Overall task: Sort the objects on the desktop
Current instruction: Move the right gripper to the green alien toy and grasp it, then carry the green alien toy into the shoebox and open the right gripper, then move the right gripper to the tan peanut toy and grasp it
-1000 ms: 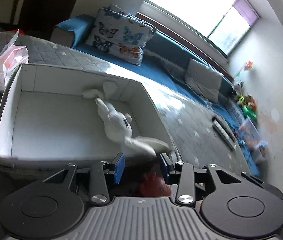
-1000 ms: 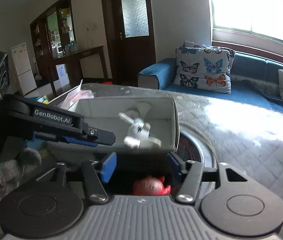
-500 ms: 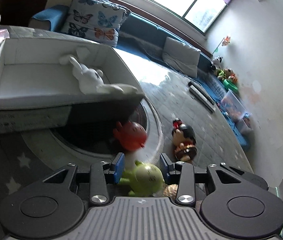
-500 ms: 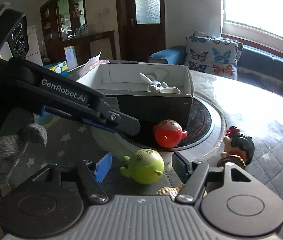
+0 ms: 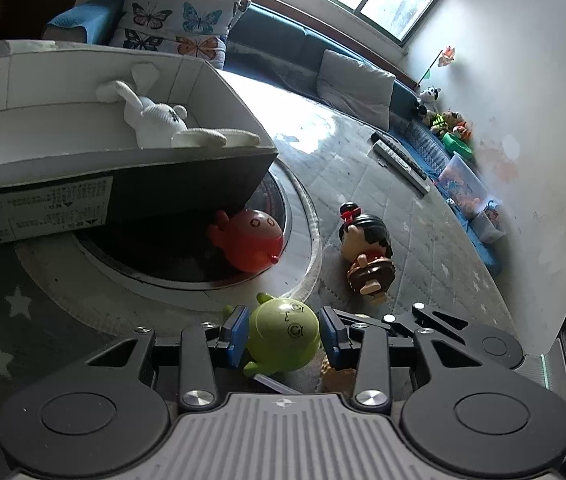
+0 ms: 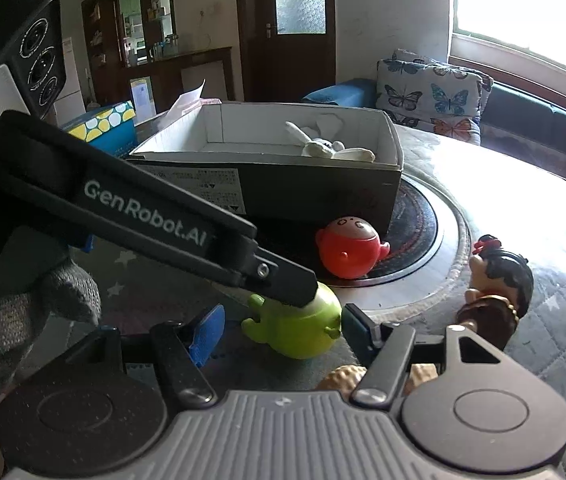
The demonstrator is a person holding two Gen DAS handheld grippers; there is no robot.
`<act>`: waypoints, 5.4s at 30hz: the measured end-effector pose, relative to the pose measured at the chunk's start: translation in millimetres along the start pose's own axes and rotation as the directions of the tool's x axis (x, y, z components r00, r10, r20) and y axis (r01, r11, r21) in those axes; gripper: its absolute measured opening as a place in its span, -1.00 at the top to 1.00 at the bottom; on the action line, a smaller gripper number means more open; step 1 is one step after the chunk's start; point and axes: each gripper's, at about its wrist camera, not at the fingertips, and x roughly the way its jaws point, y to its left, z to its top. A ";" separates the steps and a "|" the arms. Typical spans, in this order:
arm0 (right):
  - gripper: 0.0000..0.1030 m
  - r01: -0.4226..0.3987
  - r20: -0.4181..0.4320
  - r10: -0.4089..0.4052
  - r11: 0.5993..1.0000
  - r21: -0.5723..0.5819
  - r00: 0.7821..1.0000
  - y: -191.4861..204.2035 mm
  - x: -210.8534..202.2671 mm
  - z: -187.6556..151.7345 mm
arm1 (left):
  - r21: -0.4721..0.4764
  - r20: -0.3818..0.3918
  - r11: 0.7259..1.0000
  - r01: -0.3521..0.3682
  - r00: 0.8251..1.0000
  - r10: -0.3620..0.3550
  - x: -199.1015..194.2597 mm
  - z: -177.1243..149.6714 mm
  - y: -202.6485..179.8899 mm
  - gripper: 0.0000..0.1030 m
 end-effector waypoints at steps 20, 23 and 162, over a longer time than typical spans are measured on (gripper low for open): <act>0.09 0.020 -0.018 -0.020 1.000 -0.006 1.000 0.7 5.2 6.5 | -0.021 -0.019 0.998 0.052 0.998 -0.052 -1.5 0.1 16.1 0.20; 0.09 0.017 -0.027 -0.017 1.000 -0.003 1.000 2.1 10.4 5.8 | -0.034 -0.030 0.998 0.050 0.998 -0.051 1.3 -0.5 20.9 0.18; -0.47 0.068 -0.012 -0.068 0.996 0.052 0.998 -46.4 -24.5 -37.4 | 0.118 -0.124 0.988 0.096 0.989 -0.081 36.2 -7.3 -46.2 0.17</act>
